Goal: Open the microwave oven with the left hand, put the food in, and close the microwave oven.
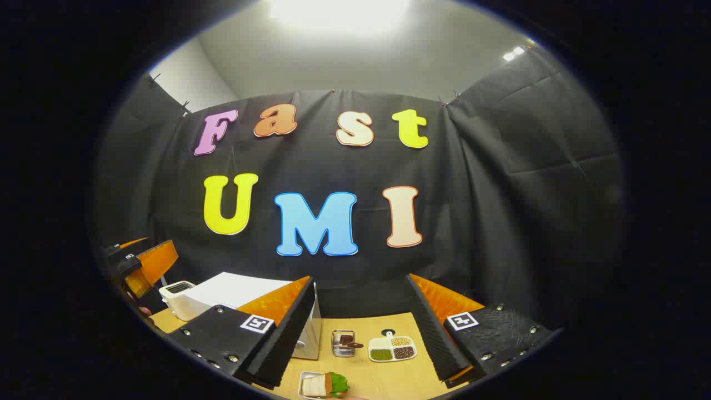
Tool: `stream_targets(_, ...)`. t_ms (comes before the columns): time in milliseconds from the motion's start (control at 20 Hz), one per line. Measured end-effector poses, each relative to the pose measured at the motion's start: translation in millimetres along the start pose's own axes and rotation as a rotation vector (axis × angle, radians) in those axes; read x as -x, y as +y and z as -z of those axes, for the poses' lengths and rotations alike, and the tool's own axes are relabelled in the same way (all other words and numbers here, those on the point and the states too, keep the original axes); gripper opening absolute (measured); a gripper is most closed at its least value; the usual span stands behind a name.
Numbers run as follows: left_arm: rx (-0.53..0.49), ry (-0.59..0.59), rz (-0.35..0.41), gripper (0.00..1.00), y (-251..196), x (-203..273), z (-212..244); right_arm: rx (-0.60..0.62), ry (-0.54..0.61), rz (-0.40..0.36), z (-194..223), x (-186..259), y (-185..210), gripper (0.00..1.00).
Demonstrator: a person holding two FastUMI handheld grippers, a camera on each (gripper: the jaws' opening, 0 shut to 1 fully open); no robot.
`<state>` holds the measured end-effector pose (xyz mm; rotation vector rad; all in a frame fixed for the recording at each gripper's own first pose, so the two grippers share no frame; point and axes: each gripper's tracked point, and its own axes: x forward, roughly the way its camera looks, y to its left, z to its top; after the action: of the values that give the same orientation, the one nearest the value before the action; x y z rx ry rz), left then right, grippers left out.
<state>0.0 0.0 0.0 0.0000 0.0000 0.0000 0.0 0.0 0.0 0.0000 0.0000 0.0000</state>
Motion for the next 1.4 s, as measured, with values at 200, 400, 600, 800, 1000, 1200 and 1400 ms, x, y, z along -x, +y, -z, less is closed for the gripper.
stream_targets(200,0.039,0.032,0.047,0.97,6.0,1.0,12.6,0.004,0.013,0.029,5.2,3.7,11.1,0.98)
stream_targets(400,0.046,0.056,0.058,0.96,16.6,-0.7,25.6,0.019,0.011,0.035,4.8,7.0,21.0,0.98)
stream_targets(600,0.052,0.049,0.041,0.95,20.6,-5.5,22.8,0.024,0.009,0.026,6.6,7.1,23.4,0.98)
stream_targets(800,0.029,0.044,0.032,0.95,11.3,-5.2,27.9,0.004,0.009,0.012,11.1,3.5,18.9,0.98)
stream_targets(1000,0.015,0.036,0.02,0.96,-2.3,-10.2,46.4,0.007,0.022,-0.007,16.2,-6.4,11.8,1.0)
stream_targets(1200,0.004,0.085,0.03,0.97,-22.5,-25.6,97.5,0.01,0.028,-0.032,20.7,-16.9,7.4,0.98)
stream_targets(1400,-0.026,0.154,0.059,0.96,-43.7,-46.9,161.6,0.03,0.057,-0.049,32.5,-26.3,-0.6,0.98)
